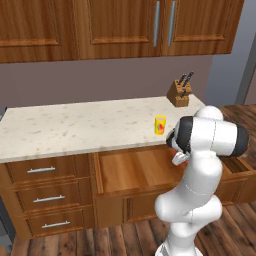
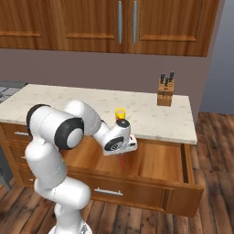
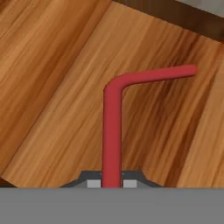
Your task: Pick up the straw from the left drawer and put it inside the smoothie cup.
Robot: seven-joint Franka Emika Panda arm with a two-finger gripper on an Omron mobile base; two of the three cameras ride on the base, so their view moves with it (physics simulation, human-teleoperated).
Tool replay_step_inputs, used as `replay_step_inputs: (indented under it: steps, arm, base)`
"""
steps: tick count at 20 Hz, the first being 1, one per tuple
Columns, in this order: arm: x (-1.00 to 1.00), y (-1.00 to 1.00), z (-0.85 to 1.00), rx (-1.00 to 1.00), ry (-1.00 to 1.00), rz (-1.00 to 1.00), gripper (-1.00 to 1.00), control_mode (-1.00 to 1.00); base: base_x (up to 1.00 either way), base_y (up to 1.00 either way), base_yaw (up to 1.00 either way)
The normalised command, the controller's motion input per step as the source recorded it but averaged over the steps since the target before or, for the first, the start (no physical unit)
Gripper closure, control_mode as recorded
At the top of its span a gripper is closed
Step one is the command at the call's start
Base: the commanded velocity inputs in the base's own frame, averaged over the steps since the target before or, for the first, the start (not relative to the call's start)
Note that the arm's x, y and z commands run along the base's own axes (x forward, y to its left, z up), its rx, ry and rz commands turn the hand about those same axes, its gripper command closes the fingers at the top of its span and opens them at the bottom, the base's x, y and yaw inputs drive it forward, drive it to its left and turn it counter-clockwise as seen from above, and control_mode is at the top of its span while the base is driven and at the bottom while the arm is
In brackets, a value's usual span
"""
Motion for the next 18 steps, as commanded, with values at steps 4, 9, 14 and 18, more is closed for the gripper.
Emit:
replay_step_inputs:
  steps: [4,9,14,18]
  arm:
    - [-0.22,0.00,1.00,0.00,-0.17,0.15,1.00,-1.00]
    - [-0.22,0.00,1.00,0.00,-0.09,0.19,1.00,-1.00]
    - [-0.08,0.00,1.00,0.00,-0.11,0.14,1.00,-1.00]
    - [0.00,0.02,0.99,0.00,-0.09,0.02,1.00,-1.00]
  base:
    - [0.00,0.00,0.00]
    - [0.00,0.00,0.00]
    - [0.00,0.00,0.00]
    - [0.00,0.00,0.00]
